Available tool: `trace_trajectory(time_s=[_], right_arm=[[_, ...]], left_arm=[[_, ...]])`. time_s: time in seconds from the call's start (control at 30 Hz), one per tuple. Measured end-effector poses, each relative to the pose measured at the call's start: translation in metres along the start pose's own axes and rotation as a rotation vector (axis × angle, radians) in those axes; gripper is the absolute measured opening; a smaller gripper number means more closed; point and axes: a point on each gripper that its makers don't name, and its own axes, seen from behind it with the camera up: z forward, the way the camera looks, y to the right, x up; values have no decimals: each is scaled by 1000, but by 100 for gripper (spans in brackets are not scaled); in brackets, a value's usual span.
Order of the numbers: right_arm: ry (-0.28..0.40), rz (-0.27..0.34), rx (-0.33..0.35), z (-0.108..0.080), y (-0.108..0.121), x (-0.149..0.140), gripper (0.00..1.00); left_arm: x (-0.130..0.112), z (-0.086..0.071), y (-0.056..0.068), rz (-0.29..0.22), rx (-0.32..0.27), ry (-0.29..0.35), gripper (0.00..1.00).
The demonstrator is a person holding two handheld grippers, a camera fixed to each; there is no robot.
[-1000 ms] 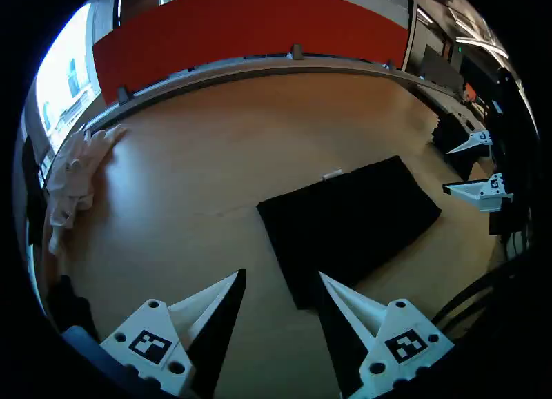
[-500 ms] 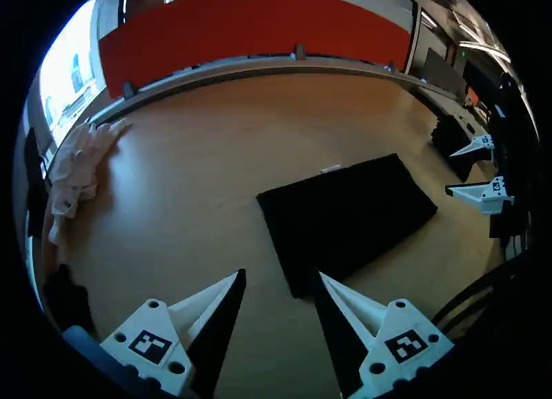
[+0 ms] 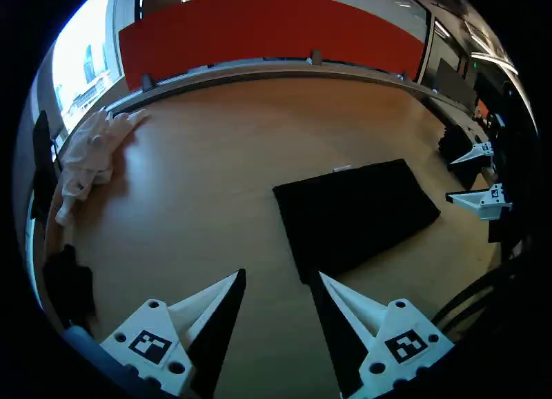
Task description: Fold towel
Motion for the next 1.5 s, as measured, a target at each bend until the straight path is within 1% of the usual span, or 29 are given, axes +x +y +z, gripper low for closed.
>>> trace_trajectory(time_s=[0.27,0.47,0.67,0.87,1.07,1.3,1.5], right_arm=[[2,-37,31,7,-6,6,99],[-3,-54,47,10,-9,7,99],[-14,-63,63,12,-12,1,99],[-27,-68,79,15,-16,-9,98],[-42,-59,92,18,-19,-19,97],[-66,-49,104,21,-19,-32,90],[-93,-48,114,21,-20,-41,83]], left_arm=[[-13,-17,-13,-53,37,5,67],[-20,-26,-20,-80,59,7,67],[-25,-34,-22,-101,70,10,67],[-30,-41,-23,-110,82,8,67],[-36,-47,-24,-123,88,5,67],[-40,-53,-25,-133,93,3,67],[-44,-56,-27,-138,95,0,67]])
